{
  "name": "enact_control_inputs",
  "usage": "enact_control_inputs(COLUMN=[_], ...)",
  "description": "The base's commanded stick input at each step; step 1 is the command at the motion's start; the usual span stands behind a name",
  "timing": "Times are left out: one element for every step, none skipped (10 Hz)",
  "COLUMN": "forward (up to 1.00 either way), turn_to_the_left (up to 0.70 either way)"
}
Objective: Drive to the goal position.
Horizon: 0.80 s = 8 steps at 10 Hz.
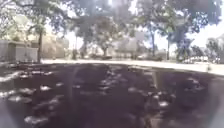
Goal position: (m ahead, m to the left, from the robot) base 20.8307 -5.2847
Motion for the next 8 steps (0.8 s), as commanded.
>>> enact_control_inputs(forward=[0.00, 0.00, 0.00, 0.00, 0.70, 0.70, 0.70, 0.70], turn_to_the_left=[0.00, 0.00, 0.00, 0.00, 0.00, 0.00, 0.00, 0.00])
